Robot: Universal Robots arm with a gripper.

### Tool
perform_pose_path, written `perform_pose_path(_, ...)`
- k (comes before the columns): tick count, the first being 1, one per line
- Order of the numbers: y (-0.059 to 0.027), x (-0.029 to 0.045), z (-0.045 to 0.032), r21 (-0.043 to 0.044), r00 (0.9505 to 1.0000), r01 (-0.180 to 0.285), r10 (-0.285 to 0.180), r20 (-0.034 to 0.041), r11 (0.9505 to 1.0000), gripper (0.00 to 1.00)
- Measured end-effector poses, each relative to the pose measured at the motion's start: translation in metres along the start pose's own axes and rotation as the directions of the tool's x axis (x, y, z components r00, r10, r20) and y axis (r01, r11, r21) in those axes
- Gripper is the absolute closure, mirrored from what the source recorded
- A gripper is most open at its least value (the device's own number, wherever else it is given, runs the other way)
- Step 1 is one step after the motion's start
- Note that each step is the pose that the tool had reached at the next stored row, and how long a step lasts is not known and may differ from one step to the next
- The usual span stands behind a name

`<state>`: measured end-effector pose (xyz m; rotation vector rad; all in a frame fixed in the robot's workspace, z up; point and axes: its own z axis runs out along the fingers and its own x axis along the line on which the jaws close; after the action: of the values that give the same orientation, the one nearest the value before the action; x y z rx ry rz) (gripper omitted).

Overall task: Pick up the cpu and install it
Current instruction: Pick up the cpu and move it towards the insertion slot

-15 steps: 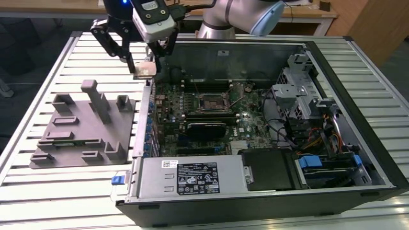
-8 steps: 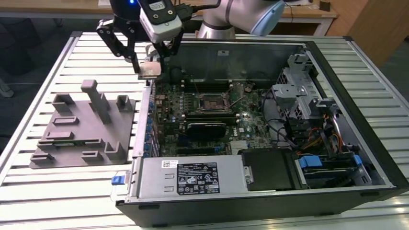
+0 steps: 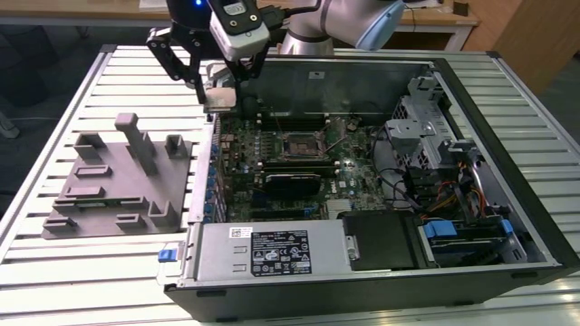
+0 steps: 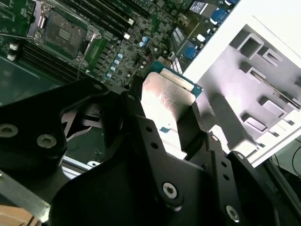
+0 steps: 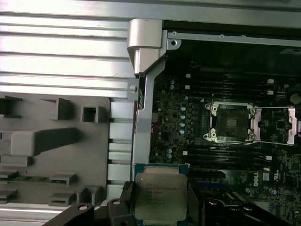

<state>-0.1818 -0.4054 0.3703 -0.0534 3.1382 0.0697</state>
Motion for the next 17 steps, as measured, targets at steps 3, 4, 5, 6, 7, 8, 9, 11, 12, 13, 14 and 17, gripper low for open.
perform_pose_path(3, -0.0001, -0.0037, 0.0, 0.0, 1.0, 0.0, 0.0, 0.0, 1.0, 0.46)
perform_pose_path(4, -0.0002, -0.0048, 0.0, 0.0, 1.0, 0.0, 0.0, 0.0, 1.0, 0.46)
perform_pose_path(5, -0.0002, -0.0059, 0.0, 0.0, 1.0, 0.0, 0.0, 0.0, 1.0, 0.46)
perform_pose_path(6, -0.0003, -0.0071, 0.0, 0.0, 1.0, 0.0, 0.0, 0.0, 1.0, 0.46)
perform_pose_path(7, -0.0003, -0.0085, 0.0, 0.0, 1.0, 0.0, 0.0, 0.0, 1.0, 0.46)
perform_pose_path(8, -0.0003, -0.0101, 0.0, 0.0, 1.0, 0.0, 0.0, 0.0, 1.0, 0.46)
perform_pose_path(9, -0.0004, -0.0119, 0.0001, -0.0001, 1.0, 0.0, 0.0, 0.0, 1.0, 0.46)
perform_pose_path(11, -0.0005, -0.0158, 0.0, 0.0001, 1.0, 0.0, 0.0, 0.0, 1.0, 0.46)
perform_pose_path(12, -0.0006, -0.0178, 0.0, 0.0, 1.0, 0.0, 0.0, 0.0, 1.0, 0.46)
perform_pose_path(13, -0.0007, -0.0197, 0.0001, 0.0, 1.0, 0.0, 0.0, 0.0, 1.0, 0.46)
perform_pose_path(14, -0.0008, -0.0217, 0.0, 0.0, 1.0, 0.0, 0.0, 0.0, 1.0, 0.46)
perform_pose_path(17, -0.0009, -0.0269, 0.0001, 0.0, 1.0, 0.0, 0.0, 0.0, 1.0, 0.46)
